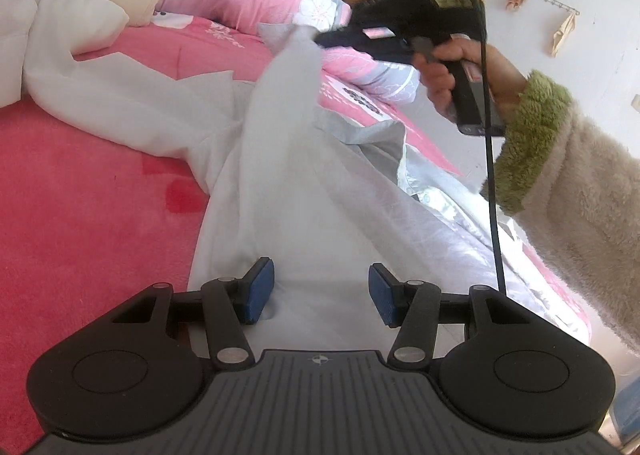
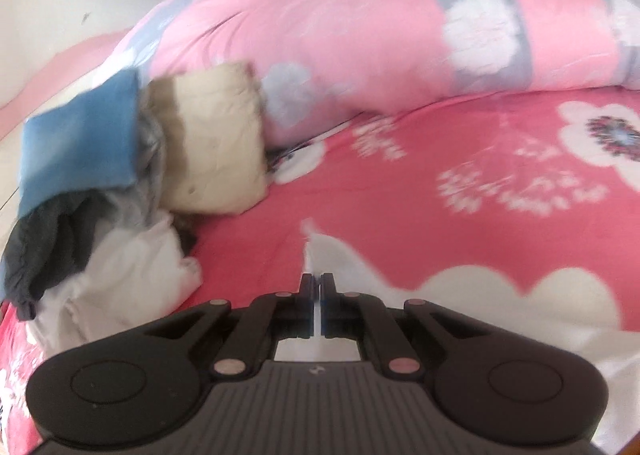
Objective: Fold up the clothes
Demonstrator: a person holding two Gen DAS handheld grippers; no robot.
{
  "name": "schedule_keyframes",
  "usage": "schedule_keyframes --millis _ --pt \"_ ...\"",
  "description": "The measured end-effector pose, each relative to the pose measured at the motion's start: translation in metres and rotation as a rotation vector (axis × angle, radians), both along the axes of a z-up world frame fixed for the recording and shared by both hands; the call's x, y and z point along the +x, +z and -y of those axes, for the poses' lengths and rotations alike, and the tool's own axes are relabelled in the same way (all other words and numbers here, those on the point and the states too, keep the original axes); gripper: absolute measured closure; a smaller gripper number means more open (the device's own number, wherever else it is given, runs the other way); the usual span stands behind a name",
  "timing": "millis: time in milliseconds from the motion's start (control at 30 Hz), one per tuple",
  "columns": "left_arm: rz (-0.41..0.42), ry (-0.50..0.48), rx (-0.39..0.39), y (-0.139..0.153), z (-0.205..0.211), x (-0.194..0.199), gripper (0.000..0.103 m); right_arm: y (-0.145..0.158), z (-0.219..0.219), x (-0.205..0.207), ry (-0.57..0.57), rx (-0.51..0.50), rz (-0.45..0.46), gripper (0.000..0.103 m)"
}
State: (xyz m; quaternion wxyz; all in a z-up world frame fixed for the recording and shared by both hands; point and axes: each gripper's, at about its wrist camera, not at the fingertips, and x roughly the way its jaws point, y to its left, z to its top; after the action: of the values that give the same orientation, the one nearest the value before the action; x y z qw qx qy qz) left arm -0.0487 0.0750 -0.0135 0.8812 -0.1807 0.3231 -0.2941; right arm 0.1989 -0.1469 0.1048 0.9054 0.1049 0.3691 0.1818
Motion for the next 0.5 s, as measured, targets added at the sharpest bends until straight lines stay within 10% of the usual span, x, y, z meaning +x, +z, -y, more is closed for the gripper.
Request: schedule_keyframes --millis 400,500 --pt "-0.003 0.0 -0.007 -0.001 -0.002 0.002 0.051 -0.058 0.015 0.02 -0.078 -0.154 -0.062 0.099" --pt "-0.003 0.0 -0.008 -0.002 -0.002 0.001 0.051 -0.055 0.023 0.02 -0.13 -0.175 -0.037 0.083"
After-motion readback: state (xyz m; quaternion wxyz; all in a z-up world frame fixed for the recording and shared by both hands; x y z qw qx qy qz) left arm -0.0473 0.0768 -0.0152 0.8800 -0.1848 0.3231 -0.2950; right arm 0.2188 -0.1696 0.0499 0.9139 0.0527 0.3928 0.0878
